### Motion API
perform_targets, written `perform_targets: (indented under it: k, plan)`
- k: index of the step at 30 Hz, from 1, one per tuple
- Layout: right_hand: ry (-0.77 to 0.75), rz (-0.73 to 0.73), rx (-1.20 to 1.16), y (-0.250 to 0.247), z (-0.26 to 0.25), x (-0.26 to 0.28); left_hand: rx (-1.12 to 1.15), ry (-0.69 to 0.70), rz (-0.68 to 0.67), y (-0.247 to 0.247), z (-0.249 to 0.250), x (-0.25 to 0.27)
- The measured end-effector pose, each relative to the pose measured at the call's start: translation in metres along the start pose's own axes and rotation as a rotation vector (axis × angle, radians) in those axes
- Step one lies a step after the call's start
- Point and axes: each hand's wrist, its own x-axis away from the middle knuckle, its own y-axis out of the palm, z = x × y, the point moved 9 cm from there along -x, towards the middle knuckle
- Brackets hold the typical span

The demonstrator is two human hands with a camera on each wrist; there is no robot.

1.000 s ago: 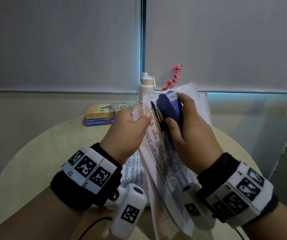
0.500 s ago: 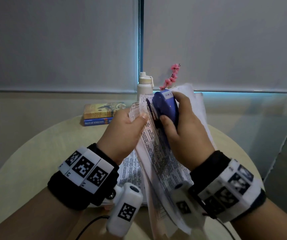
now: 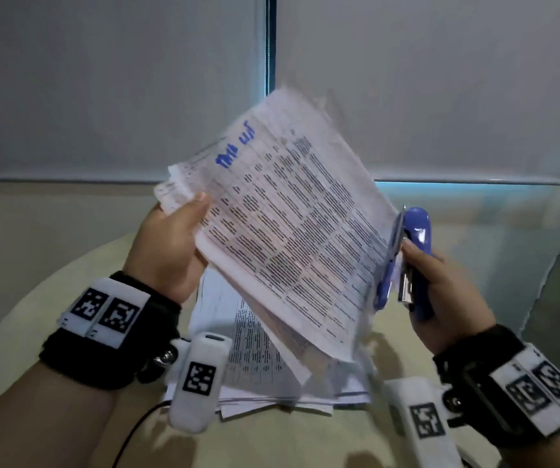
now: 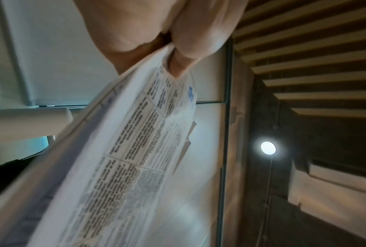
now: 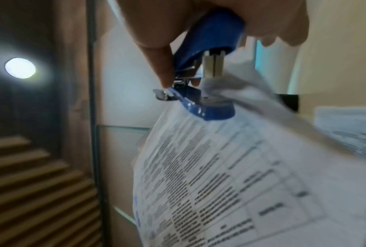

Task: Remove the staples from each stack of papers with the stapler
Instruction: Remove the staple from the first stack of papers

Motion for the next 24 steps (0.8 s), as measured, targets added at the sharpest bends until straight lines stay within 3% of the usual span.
perform_targets:
  k: [5, 11, 22, 24]
  plan:
    - [0.176, -0.057, -0.196, -0.007, 0.026, 0.005, 0.086, -0.047, -0.007, -0.015, -0.006, -0.004]
    - [0.148, -0.159, -0.36, 0.003, 0.021, 0.005, 0.078, -0.064, 0.017, -0.031, -0.022, 0.001]
    - [-0.019, -0.287, -0.115, -0.001, -0.002, 0.007, -0.192, -0.146, -0.007, -0.072, -0.029, 0.008]
    - [-0.035, -0.313, -0.099, -0.003, -0.005, 0.01, -0.278, -0.136, 0.043, -0.08, -0.026, 0.007]
